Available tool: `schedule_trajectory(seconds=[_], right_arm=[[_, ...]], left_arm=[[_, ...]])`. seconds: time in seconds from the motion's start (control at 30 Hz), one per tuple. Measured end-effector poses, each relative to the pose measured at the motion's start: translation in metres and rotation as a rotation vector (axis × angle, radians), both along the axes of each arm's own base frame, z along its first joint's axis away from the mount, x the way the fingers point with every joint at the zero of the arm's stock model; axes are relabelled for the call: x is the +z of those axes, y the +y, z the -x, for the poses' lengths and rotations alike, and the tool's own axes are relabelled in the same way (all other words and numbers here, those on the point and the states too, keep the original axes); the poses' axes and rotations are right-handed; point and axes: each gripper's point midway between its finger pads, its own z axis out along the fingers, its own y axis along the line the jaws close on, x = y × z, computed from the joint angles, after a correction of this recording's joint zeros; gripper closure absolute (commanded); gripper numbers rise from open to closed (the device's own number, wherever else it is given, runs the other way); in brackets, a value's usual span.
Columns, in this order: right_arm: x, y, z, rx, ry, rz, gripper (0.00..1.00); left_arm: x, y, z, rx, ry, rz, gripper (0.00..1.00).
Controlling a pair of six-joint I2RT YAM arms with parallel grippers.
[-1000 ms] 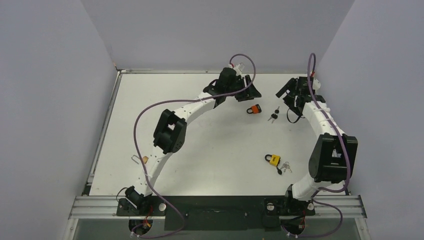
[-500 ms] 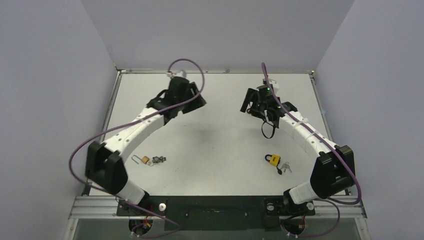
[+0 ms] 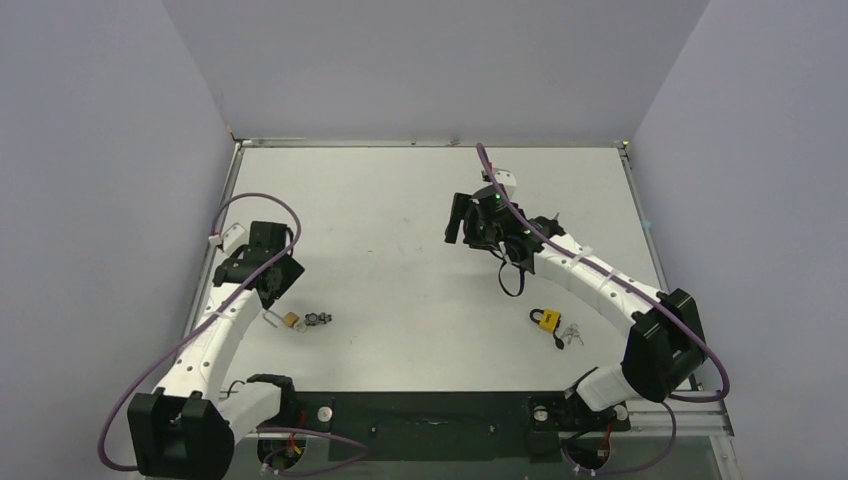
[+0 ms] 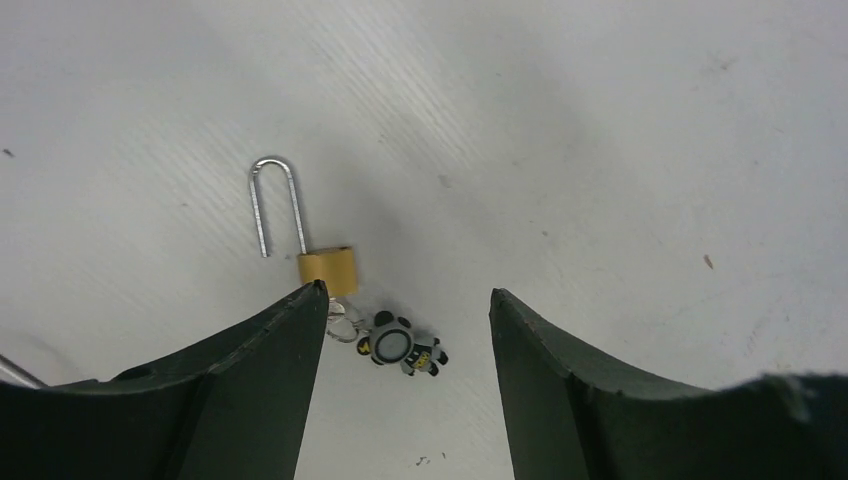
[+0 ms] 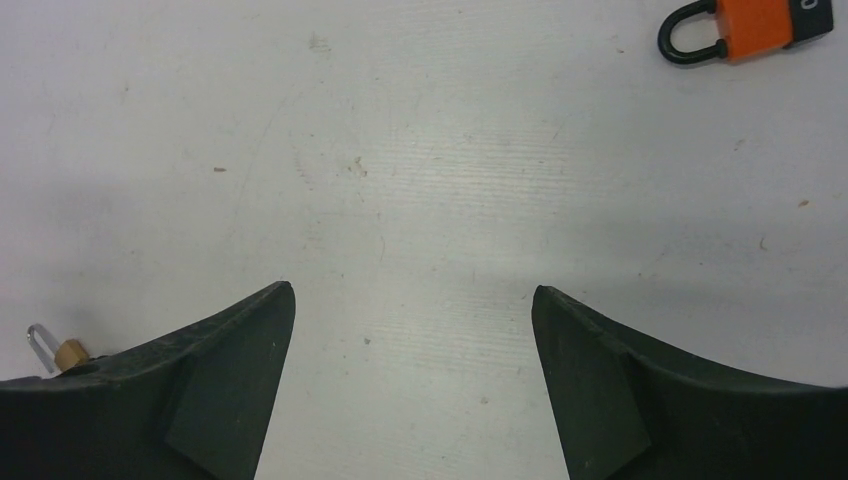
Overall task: Lock with the key
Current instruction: Move the lock to the center of the board.
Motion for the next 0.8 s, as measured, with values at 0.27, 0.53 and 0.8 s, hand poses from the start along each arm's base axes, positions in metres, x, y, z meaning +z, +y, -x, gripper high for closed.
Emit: schedule_trajectory(seconds=[0.27, 0.53, 0.8], right_arm=[[-0.023, 0.022, 0.022, 0.063, 0.024, -0.018, 0.17], [-0.040, 0.026, 0.030, 0.081, 0.044, -0.032, 0.18], [-0.055, 0.023, 0.036, 0.079, 0.059, -0.029, 0.20]], left_arm=[[-0.039, 0.045, 0.040, 0.181, 0.094, 0.053, 0.39], [-0.082, 0.032, 0.052, 0.167, 0.192, 0.159, 0.42], [-0.104, 0.019, 0.048, 0.150, 0.203, 0.233, 0.44]])
